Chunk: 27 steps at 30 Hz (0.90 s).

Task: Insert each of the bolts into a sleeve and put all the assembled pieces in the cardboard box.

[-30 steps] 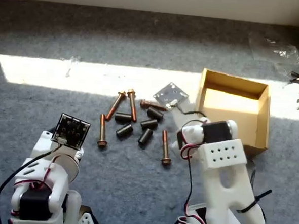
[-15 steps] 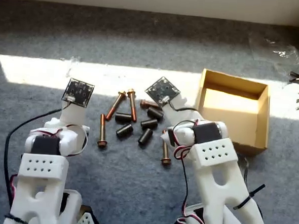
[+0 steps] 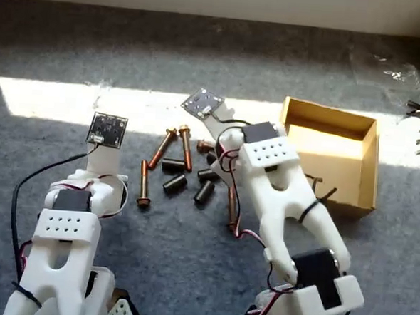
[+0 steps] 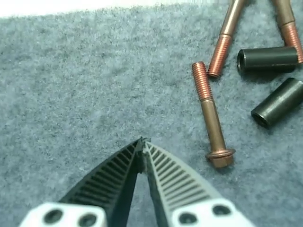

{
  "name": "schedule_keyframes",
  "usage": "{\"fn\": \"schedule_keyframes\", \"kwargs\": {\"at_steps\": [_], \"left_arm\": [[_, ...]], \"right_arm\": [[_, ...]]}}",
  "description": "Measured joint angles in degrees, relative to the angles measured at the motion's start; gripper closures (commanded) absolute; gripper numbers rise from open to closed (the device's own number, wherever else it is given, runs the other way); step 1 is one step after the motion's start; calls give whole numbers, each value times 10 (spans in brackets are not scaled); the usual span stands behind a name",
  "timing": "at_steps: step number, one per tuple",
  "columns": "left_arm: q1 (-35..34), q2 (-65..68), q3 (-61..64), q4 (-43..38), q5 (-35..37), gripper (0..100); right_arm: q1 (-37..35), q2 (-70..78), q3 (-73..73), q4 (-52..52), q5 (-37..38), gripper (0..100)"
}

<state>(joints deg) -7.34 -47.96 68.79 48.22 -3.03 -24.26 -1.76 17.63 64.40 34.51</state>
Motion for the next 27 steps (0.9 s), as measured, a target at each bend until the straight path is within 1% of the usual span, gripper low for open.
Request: {"fn": "schedule_keyframes", "kwargs": {"at_steps": [4,10,12,17,27], "left_arm": [[0,0,3,-11,0,995],[0,0,32,-49,0,995],[-4,0,37,-63,0,995],[-11,0,37,-70,0,995],[-11,0,37,-70,-2,995]], "right_arm": [[-2,28,-41,0,14,918],[-25,32,-55,0,91,918],[-33,32,-55,0,105,918],[-43,40,-55,0,120,918],[-43,127,-55,-22,120,918]]}}
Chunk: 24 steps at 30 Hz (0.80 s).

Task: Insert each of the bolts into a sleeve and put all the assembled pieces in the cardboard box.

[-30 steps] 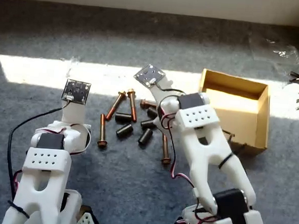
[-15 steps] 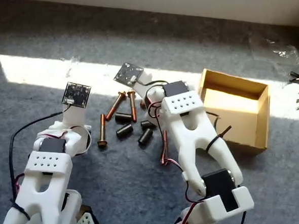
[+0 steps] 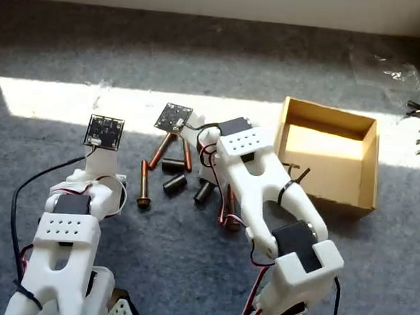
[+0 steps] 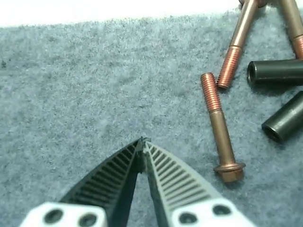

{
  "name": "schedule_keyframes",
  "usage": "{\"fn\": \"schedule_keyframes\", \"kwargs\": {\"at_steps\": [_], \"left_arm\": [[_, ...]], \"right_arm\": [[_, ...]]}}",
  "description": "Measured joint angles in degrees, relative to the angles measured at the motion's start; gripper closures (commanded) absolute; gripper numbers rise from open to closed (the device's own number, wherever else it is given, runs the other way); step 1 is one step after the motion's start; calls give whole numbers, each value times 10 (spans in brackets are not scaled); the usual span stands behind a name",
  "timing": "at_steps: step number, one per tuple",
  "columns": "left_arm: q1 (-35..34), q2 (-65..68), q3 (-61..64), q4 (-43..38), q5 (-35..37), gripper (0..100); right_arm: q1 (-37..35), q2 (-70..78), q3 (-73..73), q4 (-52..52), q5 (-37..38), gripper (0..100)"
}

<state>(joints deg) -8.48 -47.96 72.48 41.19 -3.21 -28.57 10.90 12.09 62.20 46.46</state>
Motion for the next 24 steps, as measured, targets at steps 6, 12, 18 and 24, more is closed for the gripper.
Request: {"fn": "schedule_keyframes", "kwargs": {"at_steps": [6,12,18,24], "left_arm": [[0,0,0,0,-23,995],[0,0,0,0,-23,995],[0,0,0,0,-23,995],[0,0,0,0,-23,995]], "right_arm": [[2,23,-10,-40,0,918],[2,23,-11,-45,0,918],[2,24,-22,-45,0,918],[6,29,-102,-8,0,918]]}}
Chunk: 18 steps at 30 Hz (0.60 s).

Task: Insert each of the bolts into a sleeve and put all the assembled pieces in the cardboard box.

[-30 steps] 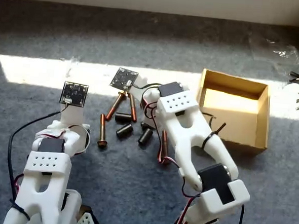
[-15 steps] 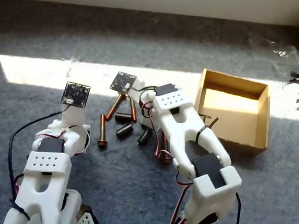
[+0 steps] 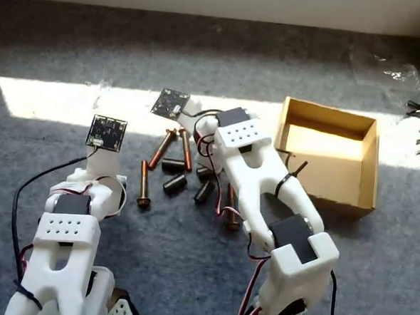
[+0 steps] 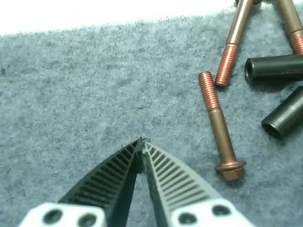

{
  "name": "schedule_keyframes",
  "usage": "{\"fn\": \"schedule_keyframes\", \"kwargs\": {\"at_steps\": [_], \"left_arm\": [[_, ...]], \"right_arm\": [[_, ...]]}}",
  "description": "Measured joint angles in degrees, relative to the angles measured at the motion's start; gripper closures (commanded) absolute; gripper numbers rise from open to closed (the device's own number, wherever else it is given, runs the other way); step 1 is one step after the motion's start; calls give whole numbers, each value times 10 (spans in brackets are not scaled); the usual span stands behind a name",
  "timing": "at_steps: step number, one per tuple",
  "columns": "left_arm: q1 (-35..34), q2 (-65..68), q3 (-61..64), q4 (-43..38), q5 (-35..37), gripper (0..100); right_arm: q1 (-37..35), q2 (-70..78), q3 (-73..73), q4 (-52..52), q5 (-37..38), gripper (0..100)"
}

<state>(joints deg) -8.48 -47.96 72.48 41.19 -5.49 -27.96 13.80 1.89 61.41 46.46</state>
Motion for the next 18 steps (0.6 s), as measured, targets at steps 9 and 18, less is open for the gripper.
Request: {"fn": "schedule_keyframes", "kwargs": {"at_steps": [9,18], "left_arm": [[0,0,0,0,0,995],[0,0,0,0,0,995]], "right_arm": [[23,66,-18,0,0,918],[28,109,-38,-3,0,917]]}}
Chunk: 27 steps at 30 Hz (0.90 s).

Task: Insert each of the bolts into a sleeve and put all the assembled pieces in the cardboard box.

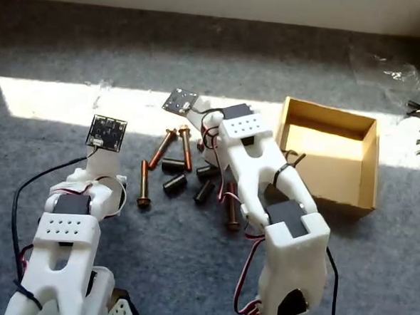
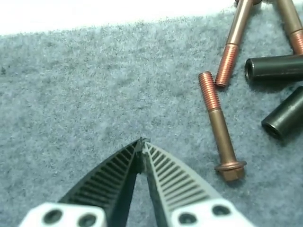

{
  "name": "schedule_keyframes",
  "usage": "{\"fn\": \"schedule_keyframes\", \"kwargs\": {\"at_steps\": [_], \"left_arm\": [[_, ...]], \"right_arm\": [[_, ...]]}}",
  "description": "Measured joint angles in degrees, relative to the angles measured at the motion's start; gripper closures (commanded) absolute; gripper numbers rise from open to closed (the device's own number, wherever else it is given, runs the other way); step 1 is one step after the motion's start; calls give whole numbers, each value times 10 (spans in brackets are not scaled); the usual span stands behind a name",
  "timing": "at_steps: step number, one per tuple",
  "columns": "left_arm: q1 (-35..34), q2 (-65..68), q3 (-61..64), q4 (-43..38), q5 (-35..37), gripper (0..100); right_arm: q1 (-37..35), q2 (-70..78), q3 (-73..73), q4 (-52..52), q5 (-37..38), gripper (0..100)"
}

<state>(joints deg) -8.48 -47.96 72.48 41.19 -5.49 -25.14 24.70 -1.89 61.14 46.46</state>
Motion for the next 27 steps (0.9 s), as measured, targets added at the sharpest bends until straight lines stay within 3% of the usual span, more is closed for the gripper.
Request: {"fn": "schedule_keyframes", "kwargs": {"at_steps": [18,27], "left_arm": [[0,0,0,0,-4,995],[0,0,0,-2,-4,995]], "right_arm": [[-3,23,0,4,0,861],[-1,23,-1,3,0,995]]}}
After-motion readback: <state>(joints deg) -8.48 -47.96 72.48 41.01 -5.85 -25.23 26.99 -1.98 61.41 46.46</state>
